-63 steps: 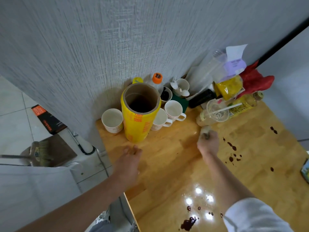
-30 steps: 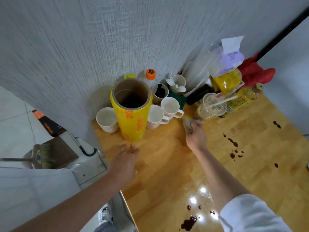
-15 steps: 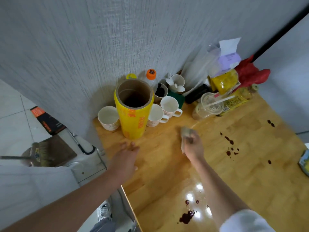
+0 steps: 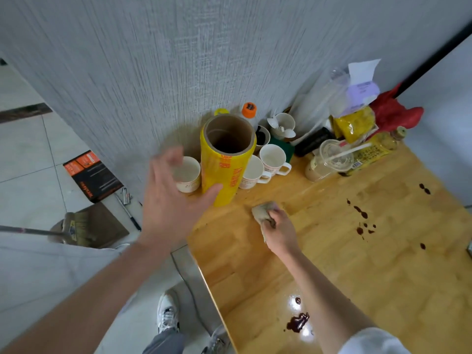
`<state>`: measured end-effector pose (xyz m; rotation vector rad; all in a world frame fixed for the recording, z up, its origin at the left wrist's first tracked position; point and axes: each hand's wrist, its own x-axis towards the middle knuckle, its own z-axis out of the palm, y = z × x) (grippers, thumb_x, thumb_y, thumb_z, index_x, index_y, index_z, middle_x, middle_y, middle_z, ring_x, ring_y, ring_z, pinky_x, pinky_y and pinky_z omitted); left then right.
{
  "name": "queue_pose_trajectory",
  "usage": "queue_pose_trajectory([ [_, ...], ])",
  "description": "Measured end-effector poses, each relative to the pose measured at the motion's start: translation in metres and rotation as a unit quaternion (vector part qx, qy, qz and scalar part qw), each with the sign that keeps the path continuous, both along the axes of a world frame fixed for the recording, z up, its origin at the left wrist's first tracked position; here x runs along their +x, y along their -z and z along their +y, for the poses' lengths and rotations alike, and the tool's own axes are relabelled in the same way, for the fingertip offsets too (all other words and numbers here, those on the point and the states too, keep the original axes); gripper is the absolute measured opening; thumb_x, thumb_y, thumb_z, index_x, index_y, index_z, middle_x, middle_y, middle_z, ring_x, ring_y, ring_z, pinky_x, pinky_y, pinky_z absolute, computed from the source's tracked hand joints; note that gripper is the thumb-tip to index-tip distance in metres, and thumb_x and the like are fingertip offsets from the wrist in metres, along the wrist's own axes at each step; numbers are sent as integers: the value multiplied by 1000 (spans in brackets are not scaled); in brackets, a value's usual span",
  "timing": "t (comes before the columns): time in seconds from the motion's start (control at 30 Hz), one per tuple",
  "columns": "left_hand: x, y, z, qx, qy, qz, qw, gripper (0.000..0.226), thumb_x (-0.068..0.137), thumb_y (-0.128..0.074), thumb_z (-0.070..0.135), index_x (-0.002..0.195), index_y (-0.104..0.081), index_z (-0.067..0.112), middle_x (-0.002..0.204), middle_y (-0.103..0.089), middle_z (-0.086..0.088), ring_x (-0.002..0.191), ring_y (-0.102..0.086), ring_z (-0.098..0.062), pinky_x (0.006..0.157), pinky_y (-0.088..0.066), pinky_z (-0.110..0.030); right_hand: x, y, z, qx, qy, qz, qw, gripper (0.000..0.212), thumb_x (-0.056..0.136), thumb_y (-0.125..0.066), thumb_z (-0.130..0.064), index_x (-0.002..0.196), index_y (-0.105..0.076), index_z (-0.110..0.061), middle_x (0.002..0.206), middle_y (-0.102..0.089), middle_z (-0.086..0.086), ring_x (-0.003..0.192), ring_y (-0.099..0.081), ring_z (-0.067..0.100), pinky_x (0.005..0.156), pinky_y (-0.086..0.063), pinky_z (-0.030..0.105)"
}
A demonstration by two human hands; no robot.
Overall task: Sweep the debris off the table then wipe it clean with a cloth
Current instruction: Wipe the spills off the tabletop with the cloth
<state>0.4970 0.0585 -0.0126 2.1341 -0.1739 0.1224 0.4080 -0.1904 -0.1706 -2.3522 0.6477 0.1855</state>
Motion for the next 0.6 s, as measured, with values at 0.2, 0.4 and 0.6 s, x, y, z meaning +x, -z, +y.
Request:
queue_pose_trajectory([
  [0.2,47,-37,-37,-58,154,71,984,131,56,-92,50,154,-6,38,152,-35,9,138,-36,-4,114,-37,-36,0,1,-2,29,19,27,999,30,98,-48,-25,120,-64,-13,126,-56,6,107,-60,26,89,-53,38],
  [0.4,54,-35,-38,-33,145,52,987,110,58,-92,47,147,-29,29,131,-47,26,118,-46,6,99,-38,-15,3,0,2,22,16,35,999,32,98,-45,-35,121,-63,-21,134,-53,2,108,-62,26,92,-55,46],
  [0.6,57,-71,-5,-60,168,28,984,97,55,-93,46,136,-41,31,121,-60,22,113,-58,5,94,-48,-19,44,3,33,-46,-17,0,999,29,100,-50,-23,126,-61,-18,137,-44,-1,114,-60,26,87,-54,40],
])
